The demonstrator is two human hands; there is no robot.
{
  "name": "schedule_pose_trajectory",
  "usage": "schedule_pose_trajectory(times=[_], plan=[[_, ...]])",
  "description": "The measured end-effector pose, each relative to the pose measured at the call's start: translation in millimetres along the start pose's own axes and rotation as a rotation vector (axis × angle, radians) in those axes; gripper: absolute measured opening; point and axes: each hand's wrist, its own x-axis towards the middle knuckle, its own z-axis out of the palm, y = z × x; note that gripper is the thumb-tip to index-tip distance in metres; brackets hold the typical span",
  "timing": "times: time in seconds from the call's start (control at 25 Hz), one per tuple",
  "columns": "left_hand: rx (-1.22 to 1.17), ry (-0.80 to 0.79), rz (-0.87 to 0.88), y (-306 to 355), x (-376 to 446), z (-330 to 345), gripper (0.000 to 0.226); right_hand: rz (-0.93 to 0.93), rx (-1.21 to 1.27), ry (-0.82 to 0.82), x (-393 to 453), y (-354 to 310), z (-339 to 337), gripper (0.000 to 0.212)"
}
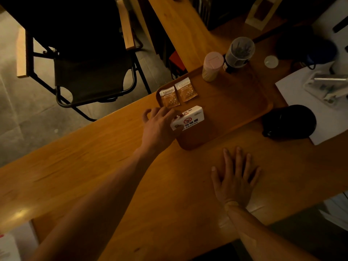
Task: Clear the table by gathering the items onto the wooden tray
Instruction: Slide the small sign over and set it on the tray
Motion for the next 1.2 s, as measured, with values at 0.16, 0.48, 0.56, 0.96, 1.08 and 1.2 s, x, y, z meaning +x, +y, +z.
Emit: schedule_pose_trajectory(times=[0.16, 0.48, 0.56, 0.96, 1.08, 1.2], plan=[[0.015, -0.002, 0.003, -0.3, -0.8, 0.0, 0.042, -0.002, -0.004, 0.01, -0.7, 0.9, 1.8, 0.071], [0.014, 0.003, -0.012, -3.8, 5.8, -1.3, 0.04, -0.003, -0.007, 0.022, 0.2, 3.8, 7.9, 0.071], [0.021, -0.004, -0.008, -4.2, 7.6, -1.6, 0.041, -0.005, -0.005, 0.022, 0.3, 4.5, 9.2, 0.071], [0.013, -0.005, -0.012, -5.2, 9.1, 0.8, 0.041, -0.005, -0.001, 0.022, 0.6, 4.6, 8.8, 0.071], [0.017, 0.0, -0.019, -4.4, 9.6, 0.7, 0.041, -0.004, 0.006, 0.016, 0.1, 4.1, 7.9, 0.07], [0.011, 0.003, -0.024, -4.1, 9.0, 1.4, 0.04, -0.006, 0.007, 0.008, 0.6, 3.5, 6.9, 0.071]])
